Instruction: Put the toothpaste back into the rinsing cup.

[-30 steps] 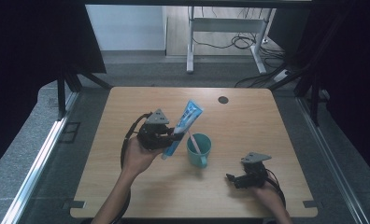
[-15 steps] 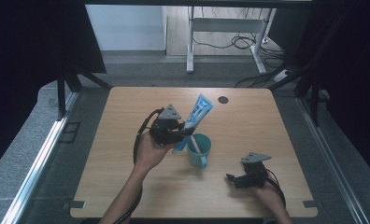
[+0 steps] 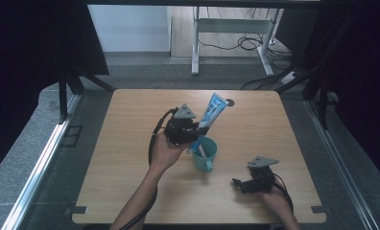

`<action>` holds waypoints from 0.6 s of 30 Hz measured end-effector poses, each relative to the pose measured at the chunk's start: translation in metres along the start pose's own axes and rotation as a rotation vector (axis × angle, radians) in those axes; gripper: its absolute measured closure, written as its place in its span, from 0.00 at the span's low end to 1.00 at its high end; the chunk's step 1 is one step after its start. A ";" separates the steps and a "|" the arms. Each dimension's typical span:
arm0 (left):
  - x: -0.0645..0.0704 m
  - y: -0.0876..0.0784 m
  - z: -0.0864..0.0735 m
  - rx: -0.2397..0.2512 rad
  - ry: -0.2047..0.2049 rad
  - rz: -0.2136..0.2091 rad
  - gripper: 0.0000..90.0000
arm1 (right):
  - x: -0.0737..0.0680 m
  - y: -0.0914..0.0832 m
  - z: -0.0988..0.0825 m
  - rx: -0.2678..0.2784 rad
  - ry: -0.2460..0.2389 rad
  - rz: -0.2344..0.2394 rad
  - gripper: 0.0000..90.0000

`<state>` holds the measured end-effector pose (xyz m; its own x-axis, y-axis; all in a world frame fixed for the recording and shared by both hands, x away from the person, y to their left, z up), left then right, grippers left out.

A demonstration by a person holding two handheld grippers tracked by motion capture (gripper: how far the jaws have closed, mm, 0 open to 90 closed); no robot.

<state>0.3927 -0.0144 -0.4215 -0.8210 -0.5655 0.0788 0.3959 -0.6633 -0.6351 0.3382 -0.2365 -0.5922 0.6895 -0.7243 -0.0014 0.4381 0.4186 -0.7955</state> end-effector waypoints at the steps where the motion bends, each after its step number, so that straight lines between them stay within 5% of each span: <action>1: 0.000 0.000 0.000 0.000 0.000 0.000 0.81 | 0.000 0.000 0.000 0.000 0.000 0.000 0.06; 18: 0.003 0.028 0.004 0.041 -0.015 0.012 0.81 | 0.000 0.000 0.000 0.000 -0.001 0.000 0.06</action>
<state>0.4027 -0.0368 -0.4365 -0.8101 -0.5803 0.0834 0.4222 -0.6762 -0.6037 0.3383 -0.2366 -0.5922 0.6900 -0.7238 -0.0004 0.4384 0.4183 -0.7955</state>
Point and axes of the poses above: each handheld gripper's, and its own axes: y roughly forward along the jaws, z roughly out of its top, x roughly to its right, the point moved 7 cm from there along y, roughly forward along the jaws, and after that the axes turned 8 degrees about -x, right-handed, at the moved point
